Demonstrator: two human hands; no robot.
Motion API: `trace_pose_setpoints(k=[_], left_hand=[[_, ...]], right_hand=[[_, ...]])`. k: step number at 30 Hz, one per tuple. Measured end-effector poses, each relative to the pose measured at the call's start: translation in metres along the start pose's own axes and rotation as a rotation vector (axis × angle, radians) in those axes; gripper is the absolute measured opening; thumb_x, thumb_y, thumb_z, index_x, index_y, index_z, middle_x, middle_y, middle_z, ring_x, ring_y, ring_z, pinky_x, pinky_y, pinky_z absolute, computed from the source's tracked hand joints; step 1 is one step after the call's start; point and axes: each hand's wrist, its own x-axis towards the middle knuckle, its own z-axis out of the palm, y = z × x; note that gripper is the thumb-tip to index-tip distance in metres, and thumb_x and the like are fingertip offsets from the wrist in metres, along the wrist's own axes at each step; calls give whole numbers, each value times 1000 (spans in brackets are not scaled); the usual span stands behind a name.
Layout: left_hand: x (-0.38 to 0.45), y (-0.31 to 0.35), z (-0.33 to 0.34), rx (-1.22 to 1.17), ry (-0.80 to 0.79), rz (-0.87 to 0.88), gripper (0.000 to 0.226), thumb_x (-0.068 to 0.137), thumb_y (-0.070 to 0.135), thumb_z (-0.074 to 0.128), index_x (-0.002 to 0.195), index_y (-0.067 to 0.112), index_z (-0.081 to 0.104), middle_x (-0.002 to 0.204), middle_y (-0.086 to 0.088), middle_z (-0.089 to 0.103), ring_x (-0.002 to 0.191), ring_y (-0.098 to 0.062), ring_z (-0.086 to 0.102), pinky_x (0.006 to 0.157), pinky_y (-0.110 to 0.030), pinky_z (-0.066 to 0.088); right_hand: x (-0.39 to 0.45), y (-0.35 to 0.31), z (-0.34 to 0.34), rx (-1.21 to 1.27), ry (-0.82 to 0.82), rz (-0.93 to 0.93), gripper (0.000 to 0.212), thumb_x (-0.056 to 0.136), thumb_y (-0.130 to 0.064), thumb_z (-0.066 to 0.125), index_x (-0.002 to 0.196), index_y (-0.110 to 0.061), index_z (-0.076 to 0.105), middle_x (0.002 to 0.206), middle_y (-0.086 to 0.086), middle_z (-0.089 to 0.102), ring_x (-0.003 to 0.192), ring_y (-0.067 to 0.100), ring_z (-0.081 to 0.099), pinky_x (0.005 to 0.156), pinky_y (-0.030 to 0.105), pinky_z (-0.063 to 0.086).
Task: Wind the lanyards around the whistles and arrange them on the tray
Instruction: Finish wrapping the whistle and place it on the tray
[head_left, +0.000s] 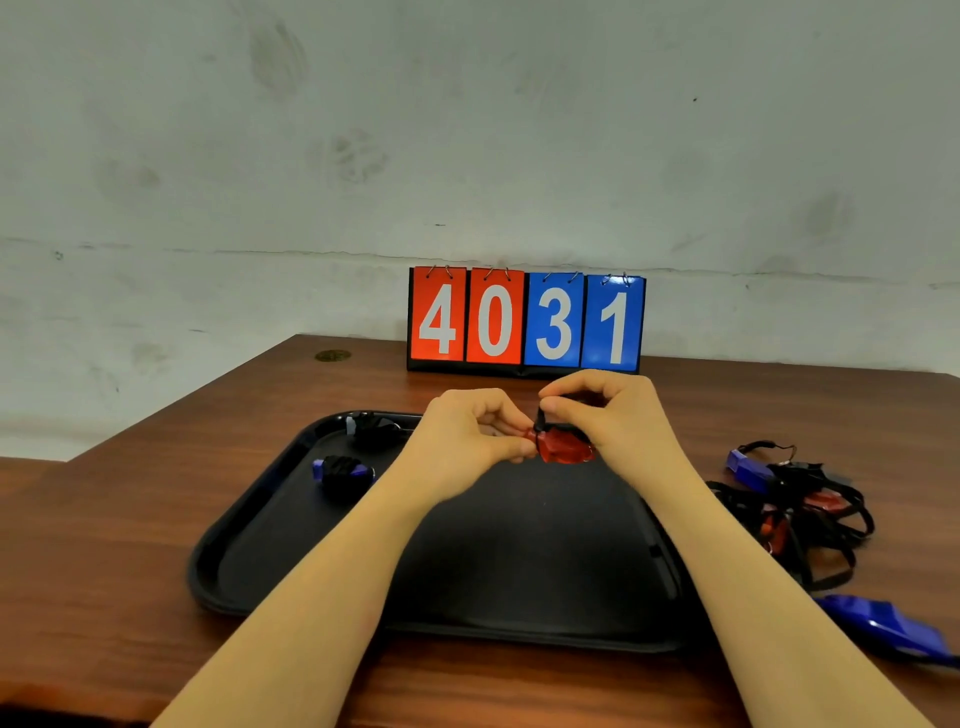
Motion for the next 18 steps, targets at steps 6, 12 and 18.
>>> trace_pose_setpoints(k=[6,12,18], left_hand=[[-4,5,-4,-184,6,54,15,75,4,71,84,15,67,82,0,72,77,-10,70,77,-21,55],[-2,8,-6,-610,144,27,16,75,-6,67,84,7,64,84,-11,72,81,-24,71,72,-25,57],[1,4,-5,-596,249,-13,14,77,0,67,88,7,63,81,-9,72,75,-19,71,70,-24,57]], right_hand=[[2,0,-10,183,-45,102,9,79,-15,69,84,-23,71,85,-3,71,84,12,65,72,23,54],[1,-2,-6,214,-129,76,8,81,-19,67,86,-16,72,72,14,66,46,11,45,50,23,41],[-1,-4,6,53,-203,-1,9,85,-16,63,88,-15,72,71,2,67,42,0,46,45,9,36]])
